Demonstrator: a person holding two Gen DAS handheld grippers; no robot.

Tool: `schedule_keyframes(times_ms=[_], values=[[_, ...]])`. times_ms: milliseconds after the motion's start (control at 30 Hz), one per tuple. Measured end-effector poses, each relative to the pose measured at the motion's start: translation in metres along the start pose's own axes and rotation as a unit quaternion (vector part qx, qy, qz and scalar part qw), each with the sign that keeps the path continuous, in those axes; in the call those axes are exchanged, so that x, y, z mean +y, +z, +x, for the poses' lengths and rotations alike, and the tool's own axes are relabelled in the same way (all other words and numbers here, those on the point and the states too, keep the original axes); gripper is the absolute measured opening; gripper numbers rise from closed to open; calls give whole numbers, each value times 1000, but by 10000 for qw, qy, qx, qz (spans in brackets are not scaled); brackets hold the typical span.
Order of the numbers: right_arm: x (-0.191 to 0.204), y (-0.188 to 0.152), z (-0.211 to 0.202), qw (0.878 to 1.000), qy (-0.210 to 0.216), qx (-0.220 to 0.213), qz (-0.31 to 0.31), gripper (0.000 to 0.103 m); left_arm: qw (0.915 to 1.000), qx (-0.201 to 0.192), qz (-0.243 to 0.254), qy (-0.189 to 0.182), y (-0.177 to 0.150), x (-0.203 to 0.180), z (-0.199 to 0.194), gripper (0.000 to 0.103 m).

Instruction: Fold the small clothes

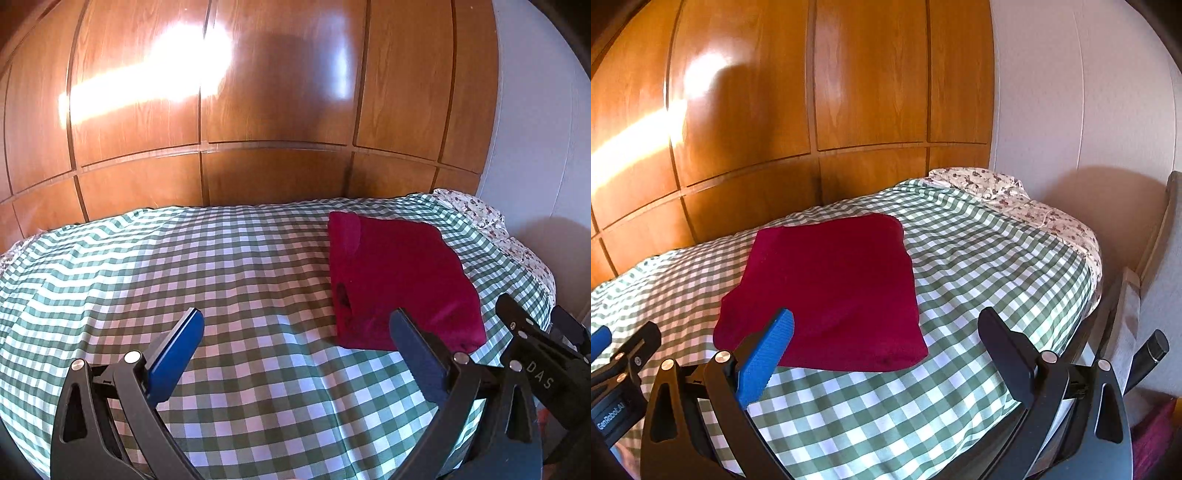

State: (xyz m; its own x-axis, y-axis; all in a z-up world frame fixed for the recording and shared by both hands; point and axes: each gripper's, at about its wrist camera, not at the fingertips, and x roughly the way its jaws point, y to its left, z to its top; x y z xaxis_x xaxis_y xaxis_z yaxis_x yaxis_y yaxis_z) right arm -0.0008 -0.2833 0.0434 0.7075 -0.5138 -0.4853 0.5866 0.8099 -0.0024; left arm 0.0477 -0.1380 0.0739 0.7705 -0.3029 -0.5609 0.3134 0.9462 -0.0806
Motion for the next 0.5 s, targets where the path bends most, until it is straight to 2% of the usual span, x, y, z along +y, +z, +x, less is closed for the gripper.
schedule_keyframes(times_ms=[500], values=[[1, -4, 3, 10000, 51, 52, 27, 99, 10000, 29, 38, 59, 0, 0, -1, 101]])
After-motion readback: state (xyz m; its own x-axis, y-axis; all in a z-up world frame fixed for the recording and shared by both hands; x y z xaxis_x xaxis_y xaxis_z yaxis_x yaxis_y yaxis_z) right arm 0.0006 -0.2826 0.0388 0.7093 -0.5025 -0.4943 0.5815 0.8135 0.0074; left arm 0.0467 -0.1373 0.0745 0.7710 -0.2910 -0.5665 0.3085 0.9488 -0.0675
